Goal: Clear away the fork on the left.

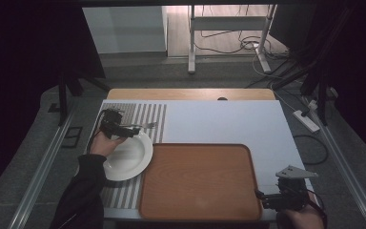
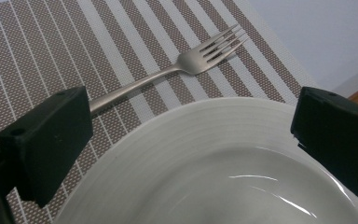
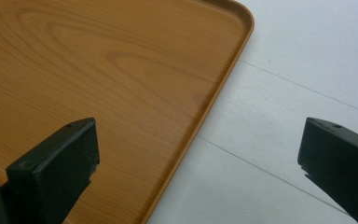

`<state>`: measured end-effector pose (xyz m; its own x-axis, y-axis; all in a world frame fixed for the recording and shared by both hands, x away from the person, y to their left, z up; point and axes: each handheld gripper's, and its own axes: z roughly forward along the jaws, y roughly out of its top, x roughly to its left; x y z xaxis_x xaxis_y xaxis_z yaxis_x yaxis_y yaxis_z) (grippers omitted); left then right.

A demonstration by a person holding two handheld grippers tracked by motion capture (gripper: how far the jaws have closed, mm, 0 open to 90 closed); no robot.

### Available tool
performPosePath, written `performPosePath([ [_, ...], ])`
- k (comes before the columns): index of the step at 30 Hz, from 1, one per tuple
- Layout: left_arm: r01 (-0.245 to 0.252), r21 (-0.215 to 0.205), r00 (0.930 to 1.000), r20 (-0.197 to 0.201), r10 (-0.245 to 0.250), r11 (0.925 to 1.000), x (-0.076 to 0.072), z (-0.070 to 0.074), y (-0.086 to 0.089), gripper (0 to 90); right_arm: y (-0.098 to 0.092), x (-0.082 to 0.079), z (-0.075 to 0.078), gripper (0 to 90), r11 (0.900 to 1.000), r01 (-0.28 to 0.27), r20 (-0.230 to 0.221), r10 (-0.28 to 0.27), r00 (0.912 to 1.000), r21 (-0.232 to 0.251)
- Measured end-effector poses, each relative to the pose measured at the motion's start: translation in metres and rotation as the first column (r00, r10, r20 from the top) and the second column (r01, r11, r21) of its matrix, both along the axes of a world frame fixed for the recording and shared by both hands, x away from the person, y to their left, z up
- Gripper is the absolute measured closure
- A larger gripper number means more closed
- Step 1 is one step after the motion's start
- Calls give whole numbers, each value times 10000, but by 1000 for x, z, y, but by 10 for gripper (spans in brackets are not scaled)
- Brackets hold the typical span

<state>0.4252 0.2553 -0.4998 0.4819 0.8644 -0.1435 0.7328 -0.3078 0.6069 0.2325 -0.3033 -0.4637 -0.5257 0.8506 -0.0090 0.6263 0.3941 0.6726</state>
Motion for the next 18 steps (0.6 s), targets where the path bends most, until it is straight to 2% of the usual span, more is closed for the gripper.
performPosePath([
  [4, -33, 30, 10000, -17, 33, 10000, 6, 0, 3, 34, 0, 0, 0, 0, 10000, -1, -14, 1, 10000, -3],
  [7, -35, -7, 9999, -101, 35, 10000, 10, 2, 9, 120, 0, 0, 0, 0, 10000, -5, -22, 5, 10000, -3],
  [8, -17, -9, 9999, -125, 17, 10000, 12, 3, 10, 193, 0, 0, 0, 0, 10000, -9, -28, 9, 10000, 3],
  [10, -45, 54, 9999, -164, 46, 10000, 15, 5, 14, 280, 0, 0, 0, 0, 10000, -8, -34, 8, 10000, 5],
  [11, -25, 50, 9998, -219, 26, 10000, 17, 5, 16, 469, 0, 0, 0, 0, 10000, -15, -54, 15, 10000, 3],
  [12, -26, 141, 9997, -250, 29, 9999, 19, 5, 16, 469, 0, 0, 0, 0, 10000, -15, -54, 15, 10000, 3],
  [13, -37, 286, 9997, -247, 44, 9996, 21, 5, 17, 620, 0, 1, 0, 0, 10000, -18, -63, 18, 10000, 0],
  [14, 17, 354, 9995, -319, -5, 9994, 23, 4, 18, 620, 0, 1, 0, 0, 10000, -18, -63, 18, 10000, 0],
  [18, 109, 670, 9985, -543, -72, 9977, 33, 1, 23, 885, 0, 1, 0, 0, 10000, -42, -74, 42, 10000, -24],
])
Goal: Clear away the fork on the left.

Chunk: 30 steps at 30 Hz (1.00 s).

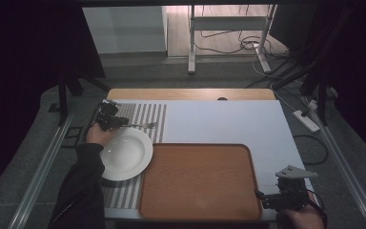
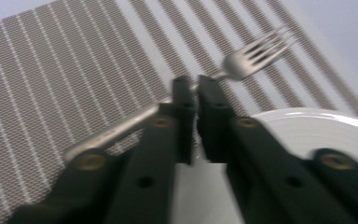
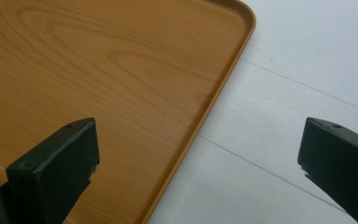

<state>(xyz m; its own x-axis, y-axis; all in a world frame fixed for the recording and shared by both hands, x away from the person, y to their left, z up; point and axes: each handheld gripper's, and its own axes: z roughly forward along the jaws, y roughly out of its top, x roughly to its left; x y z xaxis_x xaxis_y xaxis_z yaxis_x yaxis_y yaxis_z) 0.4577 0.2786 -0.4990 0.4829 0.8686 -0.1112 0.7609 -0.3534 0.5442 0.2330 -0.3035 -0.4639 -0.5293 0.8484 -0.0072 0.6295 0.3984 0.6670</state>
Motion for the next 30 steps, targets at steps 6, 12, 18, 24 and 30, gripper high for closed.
performPosePath([
  [6, -440, 601, 9989, -125, 448, 9972, 16, -7, 13, 891, 0, 0, 0, 0, 10000, 22, -28, -22, 10000, 29],
  [12, -764, 780, 9956, -488, 804, 9940, 29, -18, 26, 891, 0, 0, 0, 0, 10000, 4, -40, -4, 10000, 14],
  [18, -1036, 871, 9899, -878, 1112, 9908, 36, -30, 34, 891, 0, 1, 0, 0, 10000, 11, -51, -11, 10000, 36],
  [24, -1105, 531, 9873, -1085, 1158, 9925, 35, -31, 40, 891, -1, 0, 0, 0, 10000, 14, -56, -14, 10000, 25],
  [30, -757, 374, 9873, -1373, 801, 9964, 22, -30, 41, 892, 0, -1, 0, 0, 10000, 15, -31, -15, 10000, -44],
])
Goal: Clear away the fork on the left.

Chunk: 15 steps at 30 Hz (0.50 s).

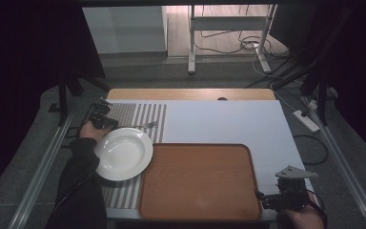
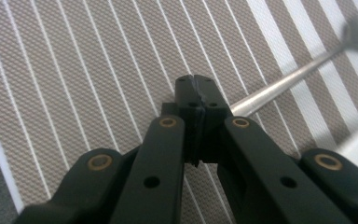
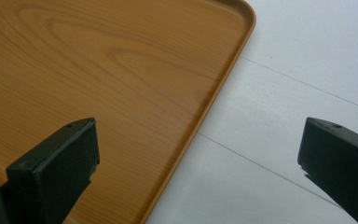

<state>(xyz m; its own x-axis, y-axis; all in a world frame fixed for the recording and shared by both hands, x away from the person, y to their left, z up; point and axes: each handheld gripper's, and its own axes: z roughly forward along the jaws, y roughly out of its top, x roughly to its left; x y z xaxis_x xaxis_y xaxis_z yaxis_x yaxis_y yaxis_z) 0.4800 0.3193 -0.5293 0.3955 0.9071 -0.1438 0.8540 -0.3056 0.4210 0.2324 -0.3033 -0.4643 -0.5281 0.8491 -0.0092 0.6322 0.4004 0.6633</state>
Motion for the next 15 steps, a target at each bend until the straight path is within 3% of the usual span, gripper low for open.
performPosePath([
  [9, 646, 24, 9976, -234, -646, 9979, -15, 2, -1, 892, 2, 0, 0, 0, 9999, -49, 14, 50, 10000, -151],
  [15, 794, -491, 9961, -347, -811, 9956, -21, 1, 3, 892, 2, 0, 0, 0, 9998, -83, 3, 83, 10000, -201],
])
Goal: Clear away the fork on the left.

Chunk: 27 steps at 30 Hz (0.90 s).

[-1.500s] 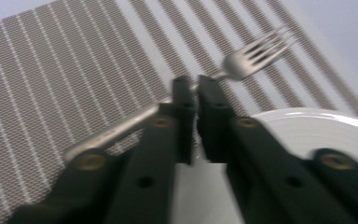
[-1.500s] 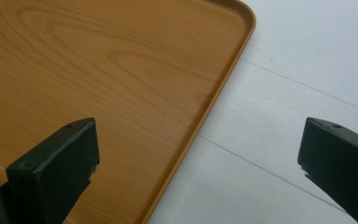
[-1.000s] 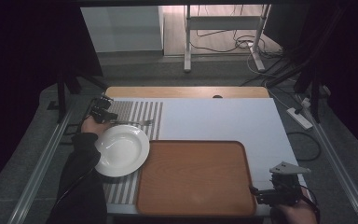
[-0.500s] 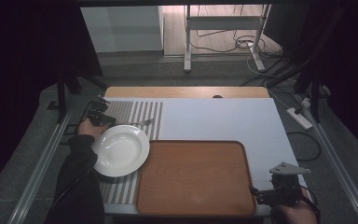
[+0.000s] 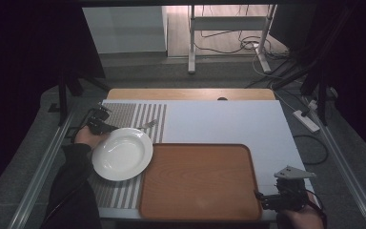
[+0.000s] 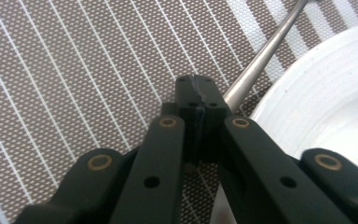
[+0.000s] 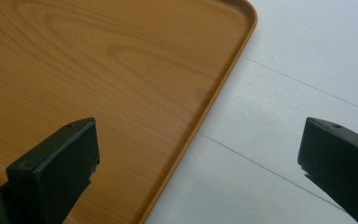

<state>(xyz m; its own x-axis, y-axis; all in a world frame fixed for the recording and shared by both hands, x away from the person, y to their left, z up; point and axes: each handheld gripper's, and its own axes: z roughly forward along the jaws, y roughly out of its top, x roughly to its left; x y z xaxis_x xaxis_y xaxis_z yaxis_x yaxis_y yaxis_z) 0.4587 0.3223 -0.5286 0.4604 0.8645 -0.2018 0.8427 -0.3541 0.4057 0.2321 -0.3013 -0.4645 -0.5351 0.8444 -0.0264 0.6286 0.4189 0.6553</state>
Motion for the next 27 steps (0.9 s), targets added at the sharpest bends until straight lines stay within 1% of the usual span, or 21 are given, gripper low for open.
performPosePath([
  [3, 16, -151, 10000, -6, -16, 9999, 0, -1, 2, 893, 1, 0, 0, 0, 10000, -19, 20, 19, 10000, -23],
  [6, 82, -48, 9999, 72, -81, 10000, 0, 0, 2, 892, 1, 0, 0, 0, 10000, -18, 11, 18, 10000, -39],
  [7, -4, 91, 9999, 137, 3, 10000, 1, 0, 2, 890, 1, 0, 0, 0, 10000, -11, 12, 12, 10000, -43],
  [8, -100, 157, 9997, 209, 97, 9998, 1, 1, 2, 850, 1, 0, 0, 0, 10000, -19, 13, 19, 10000, -40],
  [10, -244, 64, 9992, 328, 242, 9997, 3, 4, 4, 833, 1, 0, 0, 0, 10000, -22, 14, 22, 10000, -38],
  [11, -292, 43, 9988, 404, 290, 9996, 4, 6, 4, 799, 1, 0, 0, 0, 10000, -15, 21, 16, 10000, -45],
  [12, -382, 15, 9979, 527, 381, 9993, 5, 8, 5, 719, 1, 0, 0, 0, 10000, -16, 17, 16, 10000, -45],
  [13, -415, 2, 9974, 591, 414, 9991, 6, 10, 5, 719, 1, 0, 0, 0, 10000, -16, 17, 16, 10000, -45],
  [14, -467, -30, 9964, 702, 468, 9989, 7, 12, 5, 692, 1, 0, 0, 0, 10000, -4, 9, 4, 10000, -45],
  [16, -597, -18, 9931, 1013, 596, 9982, 8, 16, 3, 586, 1, 0, 0, 0, 10000, -5, 7, 5, 10000, -52],
  [17, -608, -11, 9925, 1066, 606, 9981, 9, 17, 2, 538, 1, 0, 0, 0, 10000, -9, 13, 9, 10000, -55],
  [18, -604, 23, 9908, 1215, 597, 9982, 10, 19, -1, 499, 1, 0, 0, 0, 10000, -11, 16, 11, 10000, -56],
  [19, -553, 44, 9898, 1319, 542, 9985, 10, 20, -4, 418, 1, 0, 0, 0, 10000, -17, 19, 18, 10000, -63],
  [21, -435, 109, 9884, 1464, 414, 9990, 12, 20, -10, 335, 1, 0, 0, 0, 10000, -28, 19, 28, 10000, -82],
  [22, -351, 177, 9881, 1502, 320, 9992, 13, 20, -13, 259, 1, 0, 0, 0, 9999, -29, 11, 29, 10000, -109],
  [23, -272, 150, 9882, 1510, 246, 9995, 14, 20, -17, 205, 2, 0, 0, 0, 9999, -27, 17, 27, 10000, -120],
  [24, -179, 75, 9885, 1505, 165, 9998, 15, 20, -20, 176, 2, 0, 0, 0, 9999, -32, 36, 33, 10000, -101],
  [26, -132, 43, 9883, 1523, 124, 9999, 18, 19, -27, 69, 2, 0, 0, 0, 9999, -35, 40, 35, 10000, -109],
  [27, -146, 48, 9878, 1551, 136, 9999, 19, 19, -31, 60, 2, 0, 0, 0, 9999, -42, 46, 42, 10000, -109],
])
